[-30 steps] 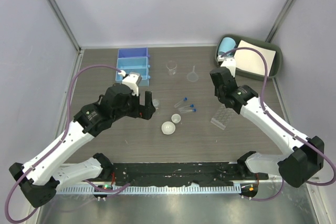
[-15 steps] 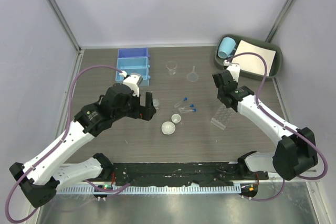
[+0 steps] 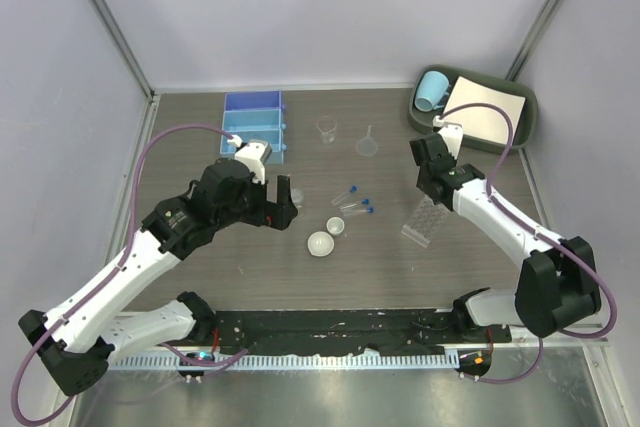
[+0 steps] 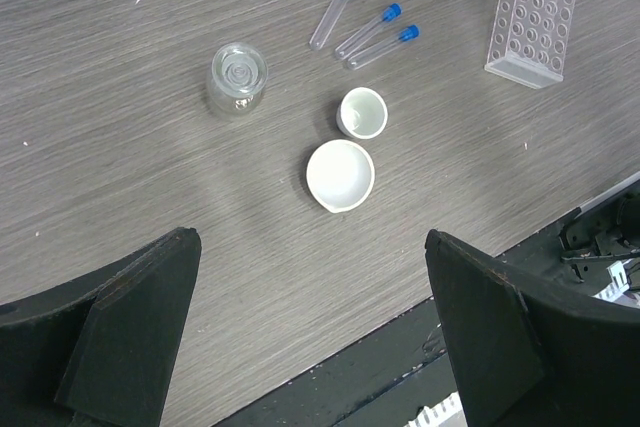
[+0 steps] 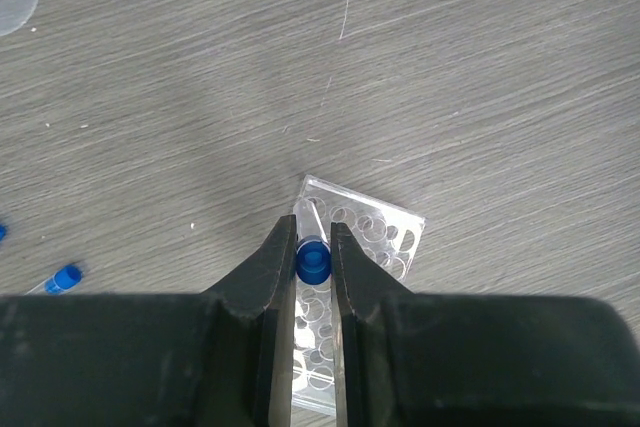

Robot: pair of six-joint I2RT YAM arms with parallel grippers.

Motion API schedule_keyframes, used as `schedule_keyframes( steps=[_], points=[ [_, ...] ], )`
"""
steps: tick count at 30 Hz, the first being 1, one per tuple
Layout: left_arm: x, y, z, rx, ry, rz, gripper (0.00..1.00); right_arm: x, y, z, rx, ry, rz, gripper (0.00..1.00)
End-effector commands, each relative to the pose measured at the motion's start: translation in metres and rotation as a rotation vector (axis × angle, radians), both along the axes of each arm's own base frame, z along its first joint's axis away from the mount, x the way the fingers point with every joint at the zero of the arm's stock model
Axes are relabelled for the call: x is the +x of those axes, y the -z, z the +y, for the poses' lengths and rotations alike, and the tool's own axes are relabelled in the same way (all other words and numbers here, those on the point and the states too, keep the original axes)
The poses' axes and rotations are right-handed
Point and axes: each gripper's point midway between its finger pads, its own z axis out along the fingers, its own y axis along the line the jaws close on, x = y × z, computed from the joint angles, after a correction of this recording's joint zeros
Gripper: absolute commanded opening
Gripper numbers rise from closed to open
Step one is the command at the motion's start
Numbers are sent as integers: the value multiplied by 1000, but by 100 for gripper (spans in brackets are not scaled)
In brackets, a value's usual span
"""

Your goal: Organize the chemistry lab equipment

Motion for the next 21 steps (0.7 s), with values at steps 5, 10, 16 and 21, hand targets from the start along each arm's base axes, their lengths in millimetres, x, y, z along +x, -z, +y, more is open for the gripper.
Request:
schedule_keyframes(
  steps=[5,10,16,21],
  points=[
    [1,-3,0,-9,12,-10,100,7,5,0,34,36,-28,1],
    [1,-4,0,-13,12,-13,100,6,11,-3,28,46,-16,1],
    [1,-3,0,-14,11,-10,100,6,16,-7,27,61,-9,1],
    [2,-3,-1,-16,15,-10,100,6,22,-8,27,63,4,1]
  ],
)
